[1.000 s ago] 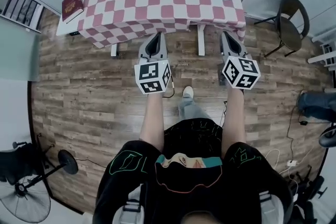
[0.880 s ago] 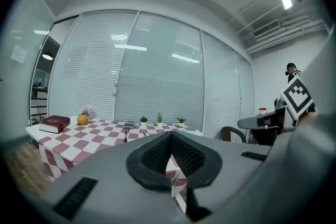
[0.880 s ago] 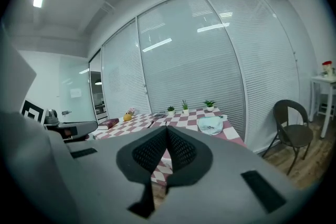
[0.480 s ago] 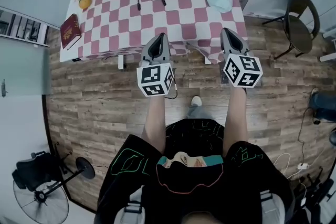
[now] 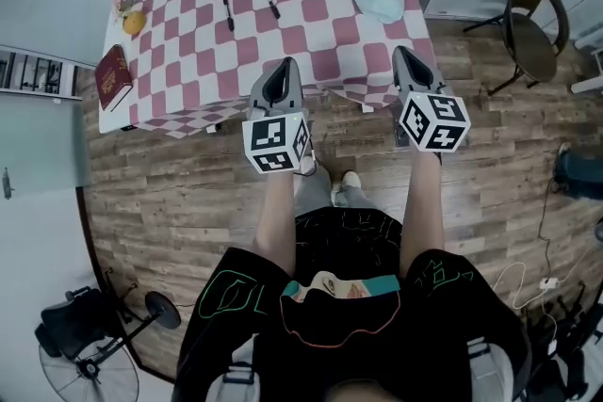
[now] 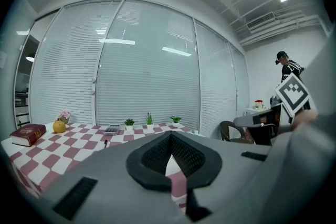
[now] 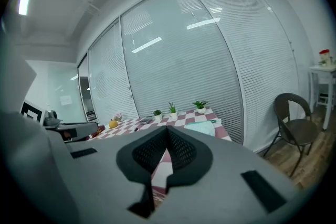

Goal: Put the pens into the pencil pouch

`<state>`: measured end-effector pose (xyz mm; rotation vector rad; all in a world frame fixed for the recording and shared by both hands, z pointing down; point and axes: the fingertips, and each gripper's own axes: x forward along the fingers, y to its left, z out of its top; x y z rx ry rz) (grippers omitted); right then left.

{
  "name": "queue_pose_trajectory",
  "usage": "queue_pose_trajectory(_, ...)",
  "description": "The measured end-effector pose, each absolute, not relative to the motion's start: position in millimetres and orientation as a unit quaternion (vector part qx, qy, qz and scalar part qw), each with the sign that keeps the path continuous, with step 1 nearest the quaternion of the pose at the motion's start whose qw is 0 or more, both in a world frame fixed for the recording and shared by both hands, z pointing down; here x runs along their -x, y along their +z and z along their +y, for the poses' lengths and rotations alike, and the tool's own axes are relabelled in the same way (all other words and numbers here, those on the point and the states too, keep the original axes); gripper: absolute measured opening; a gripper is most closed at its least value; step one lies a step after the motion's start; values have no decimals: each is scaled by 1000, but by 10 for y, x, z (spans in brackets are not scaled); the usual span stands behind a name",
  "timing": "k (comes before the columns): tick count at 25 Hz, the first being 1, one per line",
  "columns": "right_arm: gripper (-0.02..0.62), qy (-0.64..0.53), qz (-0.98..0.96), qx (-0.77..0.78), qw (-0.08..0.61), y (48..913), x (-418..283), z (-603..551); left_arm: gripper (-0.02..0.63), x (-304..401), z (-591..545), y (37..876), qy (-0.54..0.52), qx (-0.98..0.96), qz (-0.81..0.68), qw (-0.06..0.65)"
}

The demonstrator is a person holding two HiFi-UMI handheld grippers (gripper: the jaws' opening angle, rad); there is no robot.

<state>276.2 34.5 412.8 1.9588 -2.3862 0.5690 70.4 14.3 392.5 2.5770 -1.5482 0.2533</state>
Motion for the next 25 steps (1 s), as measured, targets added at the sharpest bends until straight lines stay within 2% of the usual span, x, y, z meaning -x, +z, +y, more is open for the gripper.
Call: queue_pose_trajectory(25, 3, 202, -715, -666, 70, 4510, -2689, -855, -2, -934, -1444, 4546, 76, -889, -428, 145)
